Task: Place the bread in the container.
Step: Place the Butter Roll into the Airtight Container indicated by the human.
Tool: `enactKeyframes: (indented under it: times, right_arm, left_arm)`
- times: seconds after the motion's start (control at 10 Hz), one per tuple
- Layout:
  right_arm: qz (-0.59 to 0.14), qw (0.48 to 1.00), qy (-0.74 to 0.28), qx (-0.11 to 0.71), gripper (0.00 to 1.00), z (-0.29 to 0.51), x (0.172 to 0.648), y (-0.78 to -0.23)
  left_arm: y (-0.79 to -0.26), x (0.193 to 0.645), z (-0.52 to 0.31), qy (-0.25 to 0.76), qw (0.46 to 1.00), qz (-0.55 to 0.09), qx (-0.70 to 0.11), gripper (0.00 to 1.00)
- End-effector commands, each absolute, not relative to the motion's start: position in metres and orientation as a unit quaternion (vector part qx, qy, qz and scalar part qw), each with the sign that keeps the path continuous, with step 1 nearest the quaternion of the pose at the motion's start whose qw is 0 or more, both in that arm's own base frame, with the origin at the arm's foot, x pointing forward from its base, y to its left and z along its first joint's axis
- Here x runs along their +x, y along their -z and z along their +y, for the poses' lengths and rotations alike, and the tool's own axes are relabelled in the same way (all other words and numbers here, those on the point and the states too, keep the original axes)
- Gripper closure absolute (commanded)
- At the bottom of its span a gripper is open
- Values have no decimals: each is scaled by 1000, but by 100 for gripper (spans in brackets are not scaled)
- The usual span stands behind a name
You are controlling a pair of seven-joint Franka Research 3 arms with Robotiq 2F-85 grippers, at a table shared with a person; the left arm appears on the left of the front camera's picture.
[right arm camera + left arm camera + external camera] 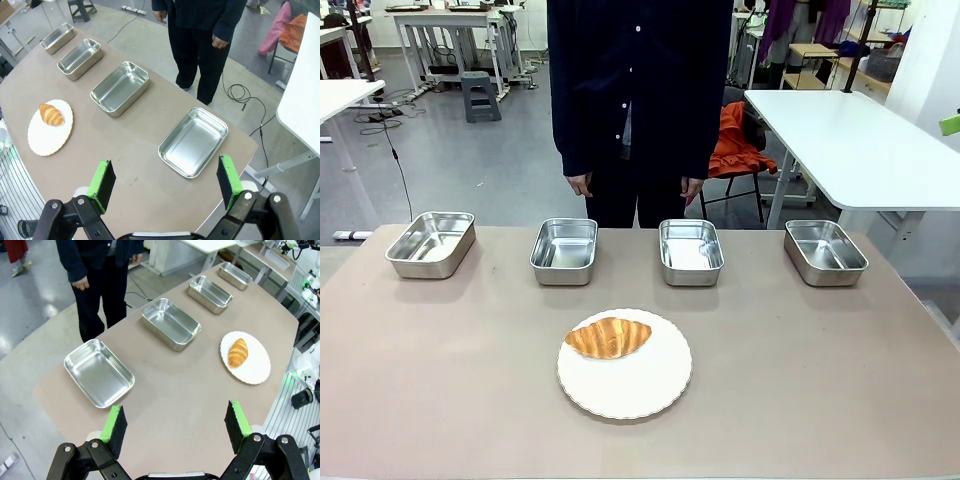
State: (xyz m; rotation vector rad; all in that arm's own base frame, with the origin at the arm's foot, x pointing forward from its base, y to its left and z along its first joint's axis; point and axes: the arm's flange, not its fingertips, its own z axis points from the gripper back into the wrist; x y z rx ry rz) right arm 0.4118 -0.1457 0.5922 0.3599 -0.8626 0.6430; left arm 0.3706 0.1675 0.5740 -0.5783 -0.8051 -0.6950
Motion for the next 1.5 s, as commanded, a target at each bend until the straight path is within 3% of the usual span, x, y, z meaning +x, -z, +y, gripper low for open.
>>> enactKeyframes:
  times: [0.0, 1.4]
  right_arm:
    - [-411, 841, -307, 171, 0, -146, 412, -593]
    - [-411, 841, -307, 171, 0, -146, 412, -593]
  left_arm:
    - [-574, 369, 169, 333, 819, -381, -271, 0]
    - [-574, 369, 169, 333, 819, -381, -271, 0]
